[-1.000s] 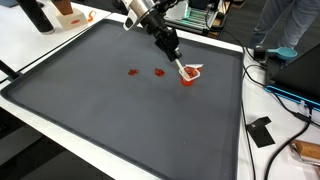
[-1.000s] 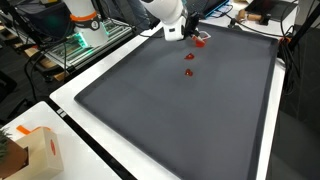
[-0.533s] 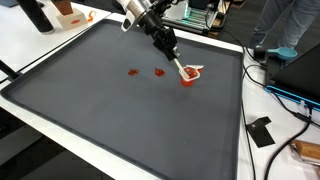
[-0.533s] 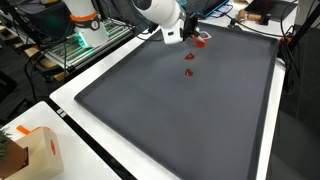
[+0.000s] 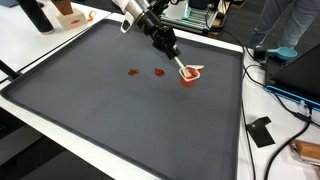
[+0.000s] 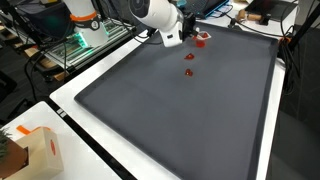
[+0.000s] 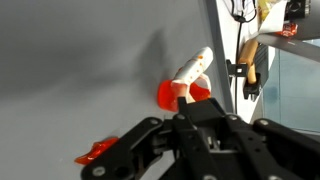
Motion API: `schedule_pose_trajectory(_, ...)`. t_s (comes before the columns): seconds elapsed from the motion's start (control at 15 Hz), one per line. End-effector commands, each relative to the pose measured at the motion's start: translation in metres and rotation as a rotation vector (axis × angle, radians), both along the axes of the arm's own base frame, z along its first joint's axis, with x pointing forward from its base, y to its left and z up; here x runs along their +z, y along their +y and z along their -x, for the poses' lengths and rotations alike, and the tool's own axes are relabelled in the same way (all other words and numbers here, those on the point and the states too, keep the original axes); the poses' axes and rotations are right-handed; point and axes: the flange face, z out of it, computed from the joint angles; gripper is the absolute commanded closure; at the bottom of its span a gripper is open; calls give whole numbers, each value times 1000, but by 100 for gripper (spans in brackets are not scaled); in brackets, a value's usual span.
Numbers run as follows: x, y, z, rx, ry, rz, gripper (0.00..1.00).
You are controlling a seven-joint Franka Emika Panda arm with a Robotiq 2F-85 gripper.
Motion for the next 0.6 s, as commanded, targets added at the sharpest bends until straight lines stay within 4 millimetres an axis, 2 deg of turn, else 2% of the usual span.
schedule_pose_trajectory(0.0,-7,-6,2,8,-24,-43,94)
schedule_pose_trajectory(0.53,-17,-4,1,45,-27,-88,94)
